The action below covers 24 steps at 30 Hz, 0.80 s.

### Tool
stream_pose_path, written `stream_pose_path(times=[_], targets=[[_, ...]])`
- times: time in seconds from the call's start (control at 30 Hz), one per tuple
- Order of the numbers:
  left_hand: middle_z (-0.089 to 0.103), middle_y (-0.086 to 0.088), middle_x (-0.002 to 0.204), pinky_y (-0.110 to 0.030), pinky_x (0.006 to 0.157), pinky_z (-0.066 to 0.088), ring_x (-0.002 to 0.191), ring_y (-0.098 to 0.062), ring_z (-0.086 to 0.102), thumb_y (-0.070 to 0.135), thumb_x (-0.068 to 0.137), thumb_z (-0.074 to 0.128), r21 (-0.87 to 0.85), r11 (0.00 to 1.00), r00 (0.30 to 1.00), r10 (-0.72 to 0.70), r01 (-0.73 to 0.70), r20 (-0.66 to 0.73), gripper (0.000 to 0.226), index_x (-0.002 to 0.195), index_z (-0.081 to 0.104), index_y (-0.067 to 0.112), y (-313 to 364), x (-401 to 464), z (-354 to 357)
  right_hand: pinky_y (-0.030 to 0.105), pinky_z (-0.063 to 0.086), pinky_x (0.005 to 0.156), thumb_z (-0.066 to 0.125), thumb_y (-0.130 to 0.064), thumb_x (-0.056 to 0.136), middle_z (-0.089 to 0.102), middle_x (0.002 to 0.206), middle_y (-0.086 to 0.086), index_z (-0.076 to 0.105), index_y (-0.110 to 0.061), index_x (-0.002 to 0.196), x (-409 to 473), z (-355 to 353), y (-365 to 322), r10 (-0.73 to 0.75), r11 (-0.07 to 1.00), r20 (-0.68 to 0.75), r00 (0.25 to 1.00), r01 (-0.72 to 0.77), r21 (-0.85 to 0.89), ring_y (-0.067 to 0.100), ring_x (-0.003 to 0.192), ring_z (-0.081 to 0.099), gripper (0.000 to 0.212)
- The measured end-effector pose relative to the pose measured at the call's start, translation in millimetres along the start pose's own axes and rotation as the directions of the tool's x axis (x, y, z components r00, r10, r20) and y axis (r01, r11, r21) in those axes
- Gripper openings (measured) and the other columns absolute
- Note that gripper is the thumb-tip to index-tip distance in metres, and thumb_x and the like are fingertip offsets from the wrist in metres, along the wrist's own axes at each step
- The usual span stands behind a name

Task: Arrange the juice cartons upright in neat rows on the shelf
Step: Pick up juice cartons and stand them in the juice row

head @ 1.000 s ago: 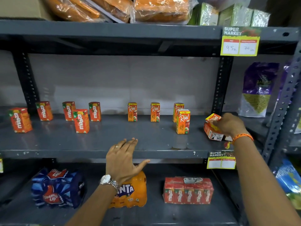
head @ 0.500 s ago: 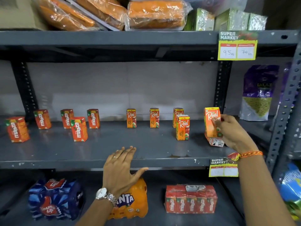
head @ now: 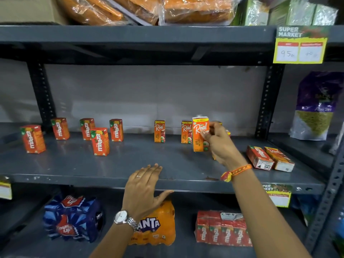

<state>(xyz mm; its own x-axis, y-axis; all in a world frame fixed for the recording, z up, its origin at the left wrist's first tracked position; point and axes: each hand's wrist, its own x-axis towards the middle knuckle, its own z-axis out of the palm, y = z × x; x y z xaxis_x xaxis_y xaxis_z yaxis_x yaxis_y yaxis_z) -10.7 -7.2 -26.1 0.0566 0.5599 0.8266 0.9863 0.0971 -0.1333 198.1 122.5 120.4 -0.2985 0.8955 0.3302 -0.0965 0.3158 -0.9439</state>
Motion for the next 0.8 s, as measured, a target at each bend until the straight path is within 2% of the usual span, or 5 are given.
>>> stream_pose_path(times=[0.17,0.3,0.53,0.67,0.8], targets=[[0.068,-0.002,0.129,-0.041,0.098,0.052,0.118,-0.022,0.066,0.076,0.081,0.053,-0.003,1.0,1.0,-0.005,0.005,0.018,0.077,0.127,0.067,0.016,-1.0,0.0,1.1,0.021,0.048,0.07,0.047,-0.009,0.1,0.059,0.113,-0.003,0.044,-0.016,0.13,13.6,27.9,22.3,0.066,0.997,0.027,0.997,-0.065,-0.037,0.013,0.105,0.058,0.031],[0.068,-0.001,0.129,-0.042,0.098,0.052,0.118,-0.021,0.066,0.076,0.079,0.055,-0.013,1.0,1.0,-0.024,0.024,0.006,0.077,0.127,0.067,0.017,0.0,-0.9,1.9,0.026,0.047,0.079,0.045,-0.01,0.101,0.057,0.116,-0.004,0.043,-0.021,0.126,21.0,35.7,38.4,0.102,0.993,0.024,0.995,-0.1,-0.063,0.017,0.114,0.055,0.027],[0.069,-0.002,0.128,-0.042,0.097,0.051,0.118,-0.022,0.066,0.076,0.078,0.056,-0.018,0.999,0.999,-0.038,0.037,-0.02,0.077,0.126,0.068,0.016,1.6,-1.6,4.0,0.032,0.047,0.087,0.044,-0.011,0.101,0.055,0.128,0.001,0.035,-0.018,0.142,22.2,40.7,50.7,0.127,0.988,0.024,0.992,-0.124,-0.093,0.017,0.115,0.054,0.043],[0.069,-0.002,0.128,-0.04,0.097,0.05,0.118,-0.021,0.066,0.076,0.081,0.052,-0.018,0.999,0.999,-0.037,0.037,-0.027,0.077,0.126,0.067,0.016,1.3,-1.7,4.2,0.026,0.047,0.081,0.044,-0.012,0.101,0.054,0.134,0.002,0.035,-0.018,0.144,21.5,38.8,51.0,0.124,0.985,0.033,0.992,-0.119,-0.123,0.016,0.117,0.053,0.045],[0.069,-0.001,0.128,-0.038,0.097,0.049,0.118,-0.02,0.066,0.077,0.082,0.048,-0.015,0.999,0.999,-0.029,0.029,-0.016,0.077,0.126,0.067,0.016,0.7,-0.6,2.9,0.034,0.051,0.094,0.044,-0.011,0.101,0.054,0.139,0.005,0.033,-0.016,0.147,16.6,32.4,44.5,0.101,0.975,0.012,0.995,-0.097,-0.2,0.021,0.126,0.053,0.048]])
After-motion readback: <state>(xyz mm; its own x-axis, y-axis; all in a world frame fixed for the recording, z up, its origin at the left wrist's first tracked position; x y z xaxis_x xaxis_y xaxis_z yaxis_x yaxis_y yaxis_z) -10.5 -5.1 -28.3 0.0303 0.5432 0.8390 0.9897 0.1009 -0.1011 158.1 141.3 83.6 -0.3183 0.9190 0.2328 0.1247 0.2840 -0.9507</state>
